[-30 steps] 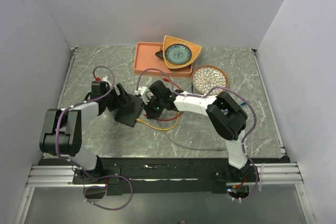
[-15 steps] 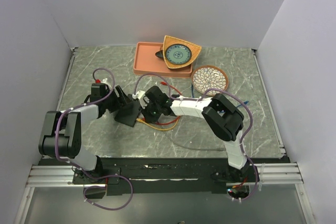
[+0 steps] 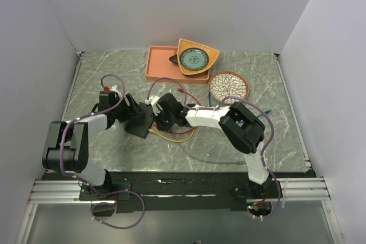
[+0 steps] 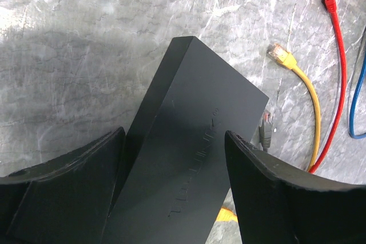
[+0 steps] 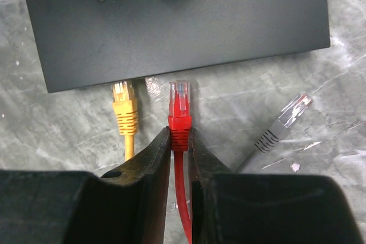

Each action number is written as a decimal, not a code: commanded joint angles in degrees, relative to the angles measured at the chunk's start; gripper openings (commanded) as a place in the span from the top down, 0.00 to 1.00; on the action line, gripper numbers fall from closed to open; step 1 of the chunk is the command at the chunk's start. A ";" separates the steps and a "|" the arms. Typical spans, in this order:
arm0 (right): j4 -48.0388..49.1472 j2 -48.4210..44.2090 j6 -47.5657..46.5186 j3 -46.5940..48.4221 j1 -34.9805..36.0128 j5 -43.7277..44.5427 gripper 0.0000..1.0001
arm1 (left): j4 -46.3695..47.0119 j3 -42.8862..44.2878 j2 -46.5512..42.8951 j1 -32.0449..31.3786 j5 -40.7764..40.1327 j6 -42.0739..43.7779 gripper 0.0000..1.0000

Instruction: Insert the plug into the switch port

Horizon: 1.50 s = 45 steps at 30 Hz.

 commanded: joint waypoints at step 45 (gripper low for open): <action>-0.06 -0.82 -2.20 2.05 3.20 -1.22 1.00 | -1.16 -0.37 1.33 0.00 0.05 -0.51 0.24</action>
